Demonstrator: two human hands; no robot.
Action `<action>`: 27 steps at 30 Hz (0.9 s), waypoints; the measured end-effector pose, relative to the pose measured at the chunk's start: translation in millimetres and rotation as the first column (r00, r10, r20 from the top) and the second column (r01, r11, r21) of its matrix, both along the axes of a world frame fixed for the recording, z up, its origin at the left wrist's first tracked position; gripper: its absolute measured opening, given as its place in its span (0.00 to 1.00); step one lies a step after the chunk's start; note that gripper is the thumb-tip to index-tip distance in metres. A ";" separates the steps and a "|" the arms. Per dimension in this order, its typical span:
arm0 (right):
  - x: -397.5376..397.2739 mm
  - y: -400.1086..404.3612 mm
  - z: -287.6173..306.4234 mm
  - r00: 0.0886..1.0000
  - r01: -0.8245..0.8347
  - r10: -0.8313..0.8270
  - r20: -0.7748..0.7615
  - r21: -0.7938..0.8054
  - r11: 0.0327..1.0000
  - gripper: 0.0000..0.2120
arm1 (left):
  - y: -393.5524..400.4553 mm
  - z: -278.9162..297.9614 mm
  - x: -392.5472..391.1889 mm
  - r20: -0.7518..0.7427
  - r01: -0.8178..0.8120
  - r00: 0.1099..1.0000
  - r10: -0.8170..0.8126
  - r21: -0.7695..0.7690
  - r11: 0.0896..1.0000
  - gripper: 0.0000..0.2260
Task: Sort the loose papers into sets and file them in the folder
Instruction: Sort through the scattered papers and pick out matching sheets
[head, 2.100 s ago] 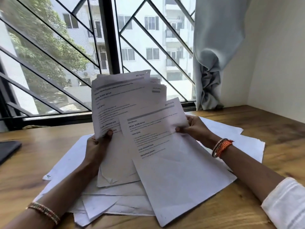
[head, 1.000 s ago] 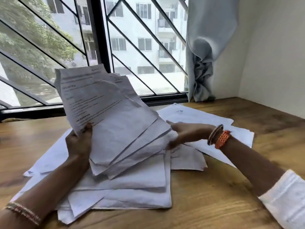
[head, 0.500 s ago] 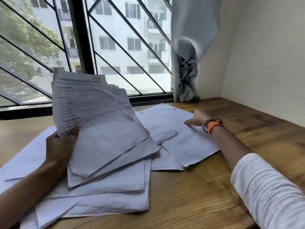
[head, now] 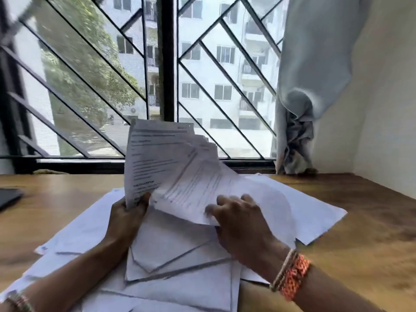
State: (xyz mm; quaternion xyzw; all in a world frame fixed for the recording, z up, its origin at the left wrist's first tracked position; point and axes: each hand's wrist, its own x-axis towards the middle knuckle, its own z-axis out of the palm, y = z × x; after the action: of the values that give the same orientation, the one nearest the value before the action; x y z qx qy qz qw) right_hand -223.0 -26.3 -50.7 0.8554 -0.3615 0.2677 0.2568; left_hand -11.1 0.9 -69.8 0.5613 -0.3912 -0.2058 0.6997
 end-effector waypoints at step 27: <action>-71.1 -72.7 5.1 0.856 -0.128 -0.214 0.470 0.594 0.794 0.03 | 2.8 -3.1 -1.5 0.063 0.200 0.979 -0.195 -0.077 0.977 0.22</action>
State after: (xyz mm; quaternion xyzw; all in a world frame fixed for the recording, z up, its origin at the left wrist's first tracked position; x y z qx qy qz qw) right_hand -294.1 -99.0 -45.6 0.7792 -0.5032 0.3501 -0.1306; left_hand -12.6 3.8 -72.9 0.4957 -0.4722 -0.2425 0.6874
